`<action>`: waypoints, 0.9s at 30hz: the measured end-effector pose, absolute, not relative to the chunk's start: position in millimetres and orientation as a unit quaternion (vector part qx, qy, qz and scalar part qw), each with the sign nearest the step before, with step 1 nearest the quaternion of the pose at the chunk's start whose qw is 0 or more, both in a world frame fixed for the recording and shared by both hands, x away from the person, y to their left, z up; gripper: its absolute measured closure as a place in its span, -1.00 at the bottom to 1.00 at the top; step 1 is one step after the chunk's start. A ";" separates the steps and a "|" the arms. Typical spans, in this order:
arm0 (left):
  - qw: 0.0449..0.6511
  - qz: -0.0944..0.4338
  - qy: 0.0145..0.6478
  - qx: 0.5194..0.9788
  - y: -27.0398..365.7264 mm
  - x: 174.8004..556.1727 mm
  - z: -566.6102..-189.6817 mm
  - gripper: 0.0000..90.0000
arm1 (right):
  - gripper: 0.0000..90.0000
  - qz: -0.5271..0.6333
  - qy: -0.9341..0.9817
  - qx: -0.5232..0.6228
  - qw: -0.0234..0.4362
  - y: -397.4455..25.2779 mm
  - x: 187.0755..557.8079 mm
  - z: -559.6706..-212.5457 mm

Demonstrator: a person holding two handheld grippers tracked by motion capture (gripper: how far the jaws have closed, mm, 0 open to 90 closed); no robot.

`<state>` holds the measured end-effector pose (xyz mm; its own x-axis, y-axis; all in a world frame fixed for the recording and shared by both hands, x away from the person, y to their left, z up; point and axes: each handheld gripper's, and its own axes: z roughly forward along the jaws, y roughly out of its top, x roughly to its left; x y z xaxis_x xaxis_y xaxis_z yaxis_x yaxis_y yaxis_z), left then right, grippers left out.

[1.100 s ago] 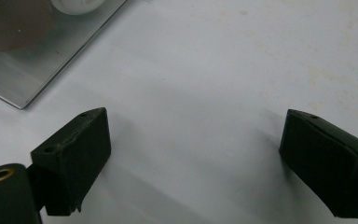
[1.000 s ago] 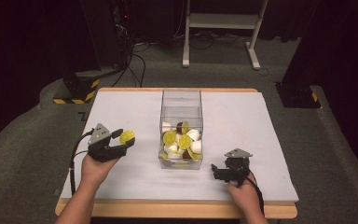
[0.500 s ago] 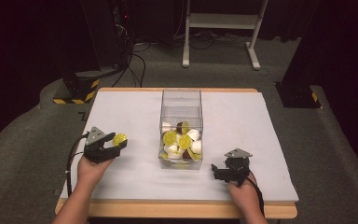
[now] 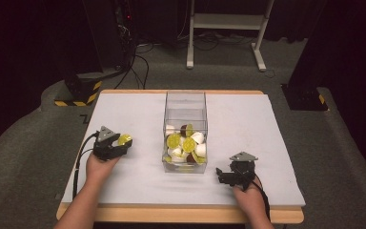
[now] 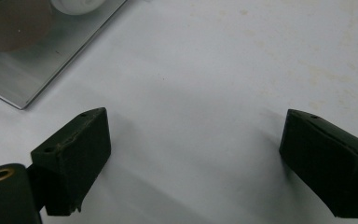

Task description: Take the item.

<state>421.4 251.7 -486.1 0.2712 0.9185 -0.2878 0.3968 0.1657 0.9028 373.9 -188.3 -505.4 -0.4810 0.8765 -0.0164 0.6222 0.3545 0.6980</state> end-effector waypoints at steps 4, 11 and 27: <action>0.526 0.244 0.553 0.598 246.0 432.7 -487.5 -0.16 | -0.81 0.320 0.799 0.469 0.199 -188.3 374.0 -505.4; 0.510 0.244 0.556 0.609 237.9 445.7 -497.1 -0.16 | -0.81 0.320 0.799 0.469 0.198 -188.3 373.9 -505.4; 0.518 0.241 0.562 0.598 236.4 447.7 -500.6 -0.40 | -0.81 0.320 0.799 0.469 0.199 -188.3 373.9 -505.4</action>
